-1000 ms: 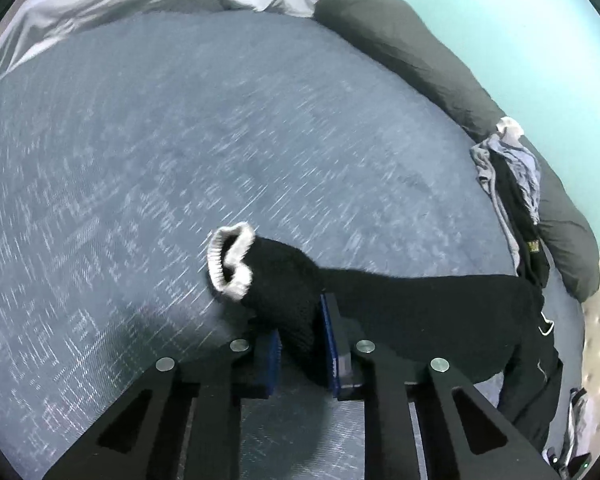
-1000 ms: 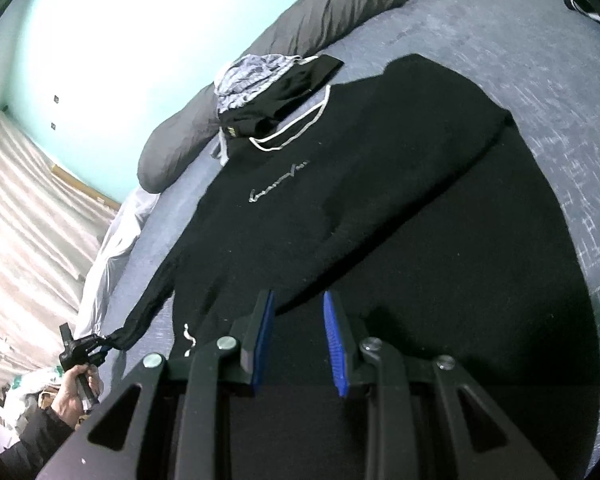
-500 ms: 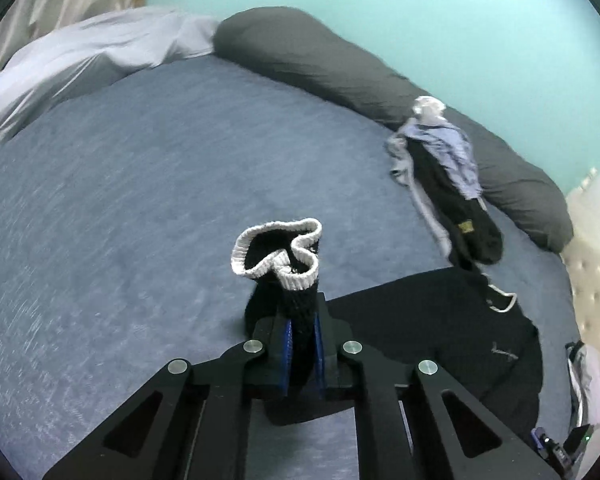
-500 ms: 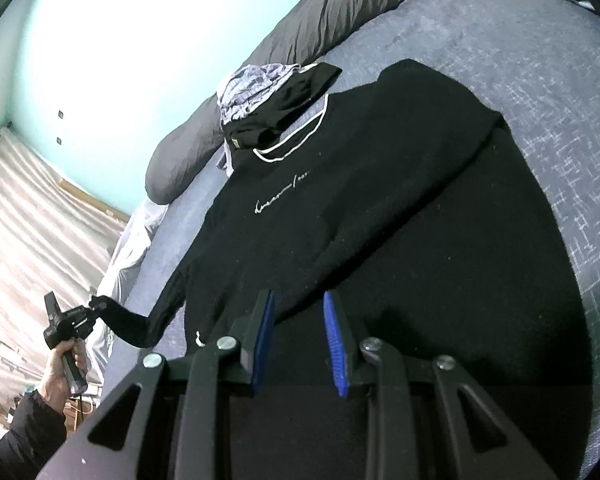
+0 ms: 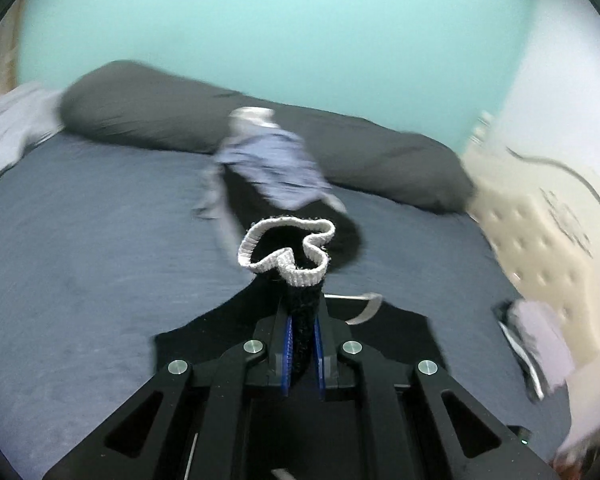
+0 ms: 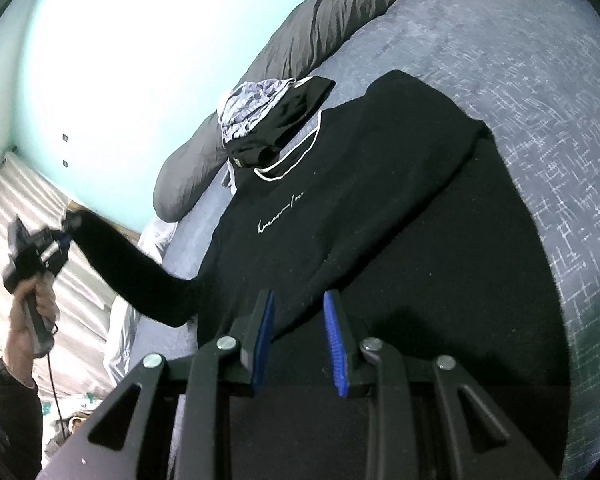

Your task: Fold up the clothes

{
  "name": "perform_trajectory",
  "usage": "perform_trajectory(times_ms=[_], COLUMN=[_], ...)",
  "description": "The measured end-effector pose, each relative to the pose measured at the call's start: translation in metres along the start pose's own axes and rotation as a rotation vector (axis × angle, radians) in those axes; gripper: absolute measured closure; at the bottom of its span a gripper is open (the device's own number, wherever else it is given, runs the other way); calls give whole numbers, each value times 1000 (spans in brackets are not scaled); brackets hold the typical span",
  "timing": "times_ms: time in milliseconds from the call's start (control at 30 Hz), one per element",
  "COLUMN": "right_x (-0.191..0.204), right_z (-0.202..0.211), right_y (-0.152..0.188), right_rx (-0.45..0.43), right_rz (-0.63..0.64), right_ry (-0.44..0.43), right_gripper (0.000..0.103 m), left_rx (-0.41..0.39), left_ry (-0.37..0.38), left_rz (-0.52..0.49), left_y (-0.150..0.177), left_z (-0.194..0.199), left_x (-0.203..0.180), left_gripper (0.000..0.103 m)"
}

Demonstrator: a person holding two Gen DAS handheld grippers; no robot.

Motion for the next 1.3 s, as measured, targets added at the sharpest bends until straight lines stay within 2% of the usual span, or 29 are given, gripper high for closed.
perform_trajectory(times_ms=[167,300,367,433,567,700,800,900,967,1067,1167,1233,1300], right_x=[-7,-17,-21,-22,-25,-30,-34,-35,-34,-31,-31,-35,-40], right_z=[12,24,30,36,40,33,27,20,18,13,8,5,2], right_y=[-13,-25,-30,-35,-40,-42,-42,-39,-38,-38,-36,-36,-37], right_rx=[-21,-45,-61,-83,-84,-58,-37,-24,-16,0,18,29,32], right_rz=[-25,-55,-61,-39,-37,-42,-56,-56,-53,-56,-71,-111,-151], right_ry=[-15,-16,-4,26,22,26,16,19,16,3,-9,-42,-55], right_gripper=[78,78,78,78,78,78,76,67,66,60,59,57,52], left_rx=[45,144,200,252,328,373,387,387,390,396,394,389,387], left_ry=[143,245,265,273,289,316,329,340,339,352,312,247,201], left_rz=[-160,-271,-304,-296,-258,-237,-230,-207,-196,-175,-184,-182,-138], left_y=[6,58,90,120,170,196,204,205,207,211,216,219,219], left_z=[-46,-89,-112,-134,-160,-169,-169,-161,-153,-141,-131,-126,-123], left_x=[-115,-197,-221,-229,-231,-227,-224,-214,-204,-190,-169,-146,-121], left_gripper=[94,94,94,94,94,93,92,77,55,53,53,53,54])
Point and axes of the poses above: each gripper's, at about its wrist camera, not at the fingertips, and z roughly against the way its jaws point, x to its left, y to its underside, the point moved 4 cm from there along -z, roughly the way its jaws point, and after that the axes turned 11 degrees about -z, right-handed, at the moved point
